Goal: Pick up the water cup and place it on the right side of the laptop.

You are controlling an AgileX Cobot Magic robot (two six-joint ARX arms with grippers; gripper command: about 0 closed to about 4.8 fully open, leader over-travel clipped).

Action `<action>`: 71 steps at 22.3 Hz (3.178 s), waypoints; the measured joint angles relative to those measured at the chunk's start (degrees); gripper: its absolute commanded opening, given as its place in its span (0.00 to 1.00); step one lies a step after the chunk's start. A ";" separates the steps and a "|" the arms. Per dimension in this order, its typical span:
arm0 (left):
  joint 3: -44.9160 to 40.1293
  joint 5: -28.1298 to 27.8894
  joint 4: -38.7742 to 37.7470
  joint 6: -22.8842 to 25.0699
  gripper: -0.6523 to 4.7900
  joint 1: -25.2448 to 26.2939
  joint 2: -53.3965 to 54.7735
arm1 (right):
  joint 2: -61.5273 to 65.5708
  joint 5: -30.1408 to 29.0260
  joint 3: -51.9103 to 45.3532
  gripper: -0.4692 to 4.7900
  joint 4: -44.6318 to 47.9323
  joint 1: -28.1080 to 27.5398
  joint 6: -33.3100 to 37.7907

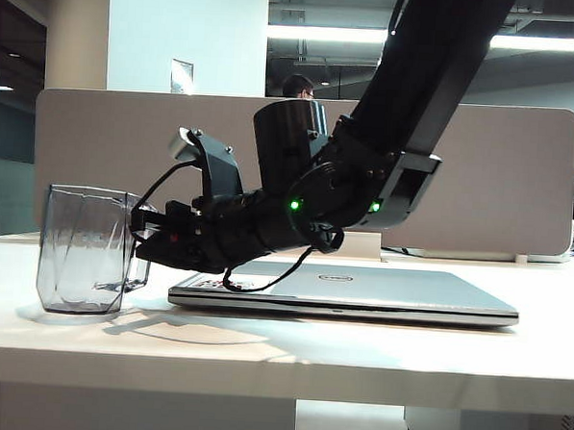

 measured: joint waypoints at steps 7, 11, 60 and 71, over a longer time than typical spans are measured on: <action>0.00 0.00 0.00 0.00 0.11 0.00 0.00 | -2.67 0.02 -0.11 0.09 -0.96 -0.24 -0.81; 0.00 0.00 0.00 0.00 0.11 0.00 0.00 | -9.27 1.68 0.02 0.09 -2.34 -1.01 -2.36; -0.02 0.02 -0.20 -0.02 0.11 0.00 0.02 | -52.85 3.93 -51.56 0.09 0.52 -56.24 -3.54; -0.02 0.02 -0.22 -0.02 0.11 0.00 0.04 | -41.81 1.25 -51.43 0.09 9.88 -56.37 -3.54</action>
